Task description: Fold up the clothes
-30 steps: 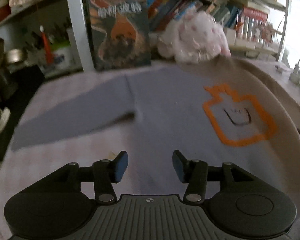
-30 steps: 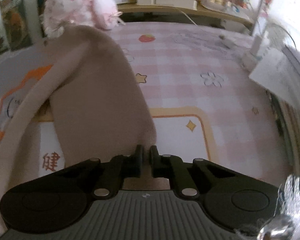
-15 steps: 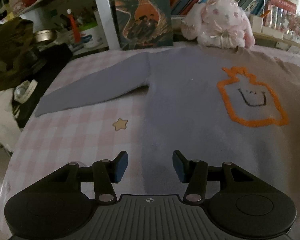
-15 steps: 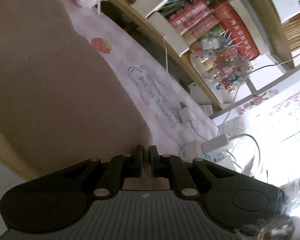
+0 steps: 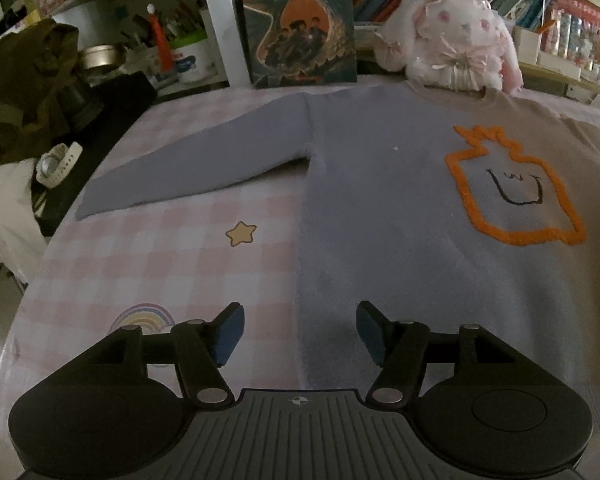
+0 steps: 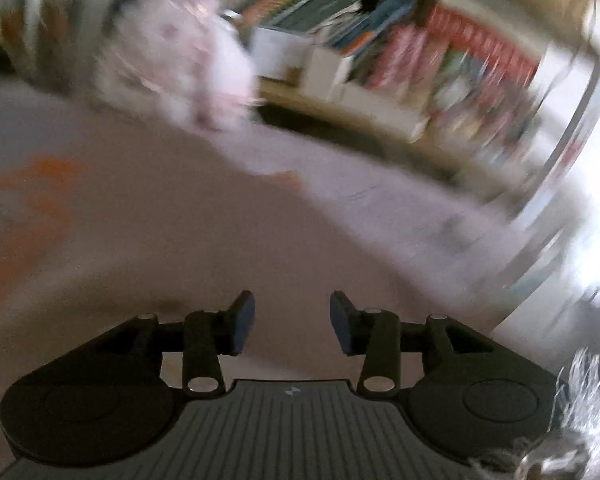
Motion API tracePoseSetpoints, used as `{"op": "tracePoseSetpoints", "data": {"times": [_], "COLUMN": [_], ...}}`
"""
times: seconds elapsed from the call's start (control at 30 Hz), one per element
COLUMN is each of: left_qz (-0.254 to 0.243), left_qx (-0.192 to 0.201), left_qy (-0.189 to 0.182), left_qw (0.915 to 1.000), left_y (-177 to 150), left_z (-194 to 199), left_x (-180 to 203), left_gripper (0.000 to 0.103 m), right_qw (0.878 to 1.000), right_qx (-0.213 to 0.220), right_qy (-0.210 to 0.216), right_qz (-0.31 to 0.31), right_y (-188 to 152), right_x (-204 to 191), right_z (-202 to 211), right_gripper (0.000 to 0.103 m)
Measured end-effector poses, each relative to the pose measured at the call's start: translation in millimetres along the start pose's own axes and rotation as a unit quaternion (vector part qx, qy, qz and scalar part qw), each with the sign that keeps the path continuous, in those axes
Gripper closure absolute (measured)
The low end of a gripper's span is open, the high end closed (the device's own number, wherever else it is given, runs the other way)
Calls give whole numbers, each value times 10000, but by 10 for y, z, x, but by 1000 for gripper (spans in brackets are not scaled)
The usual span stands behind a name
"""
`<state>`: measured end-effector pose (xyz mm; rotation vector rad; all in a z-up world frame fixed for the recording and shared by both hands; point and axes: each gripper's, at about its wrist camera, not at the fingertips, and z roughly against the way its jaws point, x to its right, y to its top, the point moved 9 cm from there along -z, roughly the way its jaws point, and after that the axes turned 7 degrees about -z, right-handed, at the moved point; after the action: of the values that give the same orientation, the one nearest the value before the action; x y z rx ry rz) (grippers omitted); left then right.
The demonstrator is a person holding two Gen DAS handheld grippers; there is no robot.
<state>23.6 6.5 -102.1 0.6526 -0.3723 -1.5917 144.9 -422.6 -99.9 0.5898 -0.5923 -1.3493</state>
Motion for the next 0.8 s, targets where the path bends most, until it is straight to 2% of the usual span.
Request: {"op": "tracePoseSetpoints", "data": {"times": [0.1,0.2,0.37,0.47,0.53,0.6,0.67,0.77,0.8], "left_qz": [130,225,351,230,246,343,327,246,213], "left_qx": [1,64,82,149,164,173,152,110,104], "left_qy": [-164,-464,-1027,-1156,-1275,-1491,-1641,-1822,-1860], "left_qw": [9998,9986,9941,9929,9914,9881,9858,9829,9823], "left_y": [-45,-78,-110,-100,-82,-66,-51,-39,-36], "left_z": [-33,-65,-134,-150,-163,-181,-199,-217,-220], "left_x": [-36,-61,-69,-88,-120,-157,-179,-200,-202], "left_gripper": [40,40,43,59,76,83,86,86,86], "right_qw": [9925,9835,9804,9817,9849,9842,9855,9873,9868], "right_qx": [-410,-692,-999,-1119,-1108,-1065,-643,234,269], "right_qy": [922,1287,1158,912,672,640,599,463,378], "right_qz": [-696,-1068,-1245,-1244,-1145,-1261,-1450,-1502,-1550], "right_y": [-259,-538,-868,-1021,-1053,-1050,-910,-637,-637], "right_x": [-350,-629,-963,-1128,-1211,-1290,-1313,-1321,-1307], "right_z": [252,484,728,781,819,893,1116,1618,1696], "right_gripper": [64,64,65,76,89,92,93,93,93]}}
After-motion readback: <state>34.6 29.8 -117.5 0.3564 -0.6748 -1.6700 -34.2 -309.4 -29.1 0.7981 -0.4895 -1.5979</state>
